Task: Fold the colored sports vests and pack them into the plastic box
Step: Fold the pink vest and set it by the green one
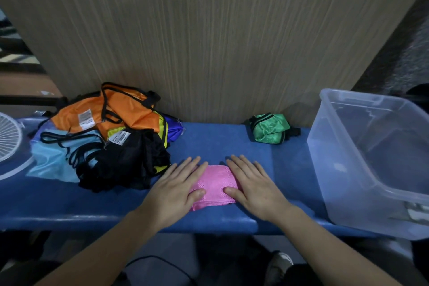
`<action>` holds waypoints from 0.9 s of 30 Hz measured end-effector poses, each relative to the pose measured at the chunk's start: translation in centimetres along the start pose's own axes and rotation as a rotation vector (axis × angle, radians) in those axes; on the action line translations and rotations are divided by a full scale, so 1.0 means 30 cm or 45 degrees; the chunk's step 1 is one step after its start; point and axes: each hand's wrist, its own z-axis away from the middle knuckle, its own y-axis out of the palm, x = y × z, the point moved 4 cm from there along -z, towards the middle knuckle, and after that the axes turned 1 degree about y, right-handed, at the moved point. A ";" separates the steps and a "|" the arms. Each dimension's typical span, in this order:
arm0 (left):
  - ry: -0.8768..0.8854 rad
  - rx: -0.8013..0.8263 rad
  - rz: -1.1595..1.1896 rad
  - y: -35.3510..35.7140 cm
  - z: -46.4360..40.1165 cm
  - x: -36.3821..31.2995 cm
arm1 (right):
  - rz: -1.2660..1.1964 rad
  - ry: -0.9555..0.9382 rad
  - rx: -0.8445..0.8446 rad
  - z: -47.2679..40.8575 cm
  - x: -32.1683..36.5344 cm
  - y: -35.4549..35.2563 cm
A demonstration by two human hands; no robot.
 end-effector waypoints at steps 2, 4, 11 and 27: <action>-0.037 0.018 0.001 0.016 0.025 0.000 | 0.029 -0.013 0.014 -0.004 -0.011 0.006; -0.059 0.012 -0.004 0.022 0.035 -0.005 | 0.055 -0.017 0.017 -0.006 -0.017 0.014; -0.077 0.029 -0.043 0.022 0.031 -0.008 | 0.097 -0.001 0.040 -0.001 -0.014 0.013; -0.134 -0.292 -0.027 -0.062 0.000 -0.089 | -0.207 0.562 -0.001 0.056 -0.025 -0.109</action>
